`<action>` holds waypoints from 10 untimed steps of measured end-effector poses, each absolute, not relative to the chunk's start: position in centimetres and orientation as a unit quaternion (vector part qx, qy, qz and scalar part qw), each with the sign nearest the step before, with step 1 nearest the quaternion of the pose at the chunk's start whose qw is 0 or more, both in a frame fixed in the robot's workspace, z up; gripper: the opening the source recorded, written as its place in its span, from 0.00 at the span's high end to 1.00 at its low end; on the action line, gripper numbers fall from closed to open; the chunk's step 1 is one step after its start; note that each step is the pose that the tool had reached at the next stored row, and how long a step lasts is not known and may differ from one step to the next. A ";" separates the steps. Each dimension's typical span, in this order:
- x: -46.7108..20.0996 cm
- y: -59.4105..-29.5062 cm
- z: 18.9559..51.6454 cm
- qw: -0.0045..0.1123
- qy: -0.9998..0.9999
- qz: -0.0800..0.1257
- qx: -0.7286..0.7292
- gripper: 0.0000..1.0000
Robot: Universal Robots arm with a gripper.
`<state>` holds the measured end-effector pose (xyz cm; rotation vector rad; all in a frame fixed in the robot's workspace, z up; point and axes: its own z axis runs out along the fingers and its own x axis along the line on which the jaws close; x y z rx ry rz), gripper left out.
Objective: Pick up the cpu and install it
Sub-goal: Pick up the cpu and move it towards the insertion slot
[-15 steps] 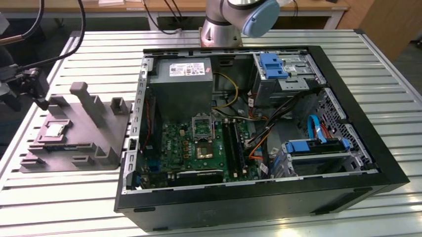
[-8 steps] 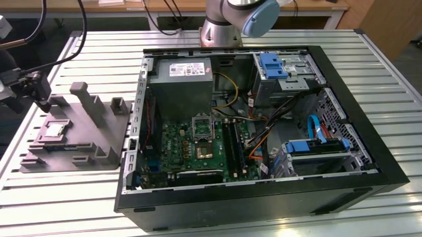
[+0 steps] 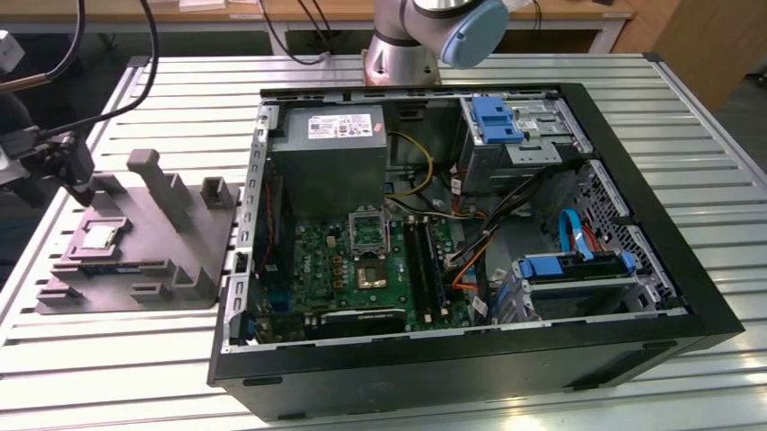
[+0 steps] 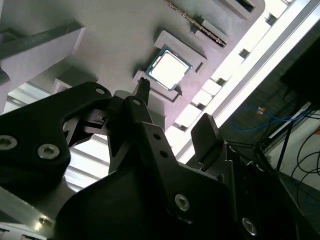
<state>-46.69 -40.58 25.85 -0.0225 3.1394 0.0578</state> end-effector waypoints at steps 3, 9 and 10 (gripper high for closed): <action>-46.7 -40.6 25.4 0.001 1.000 0.018 -0.002 0.40; -46.6 -40.6 24.3 0.001 1.000 0.018 -0.002 0.40; -46.6 -40.6 24.2 0.001 1.000 0.018 -0.002 0.40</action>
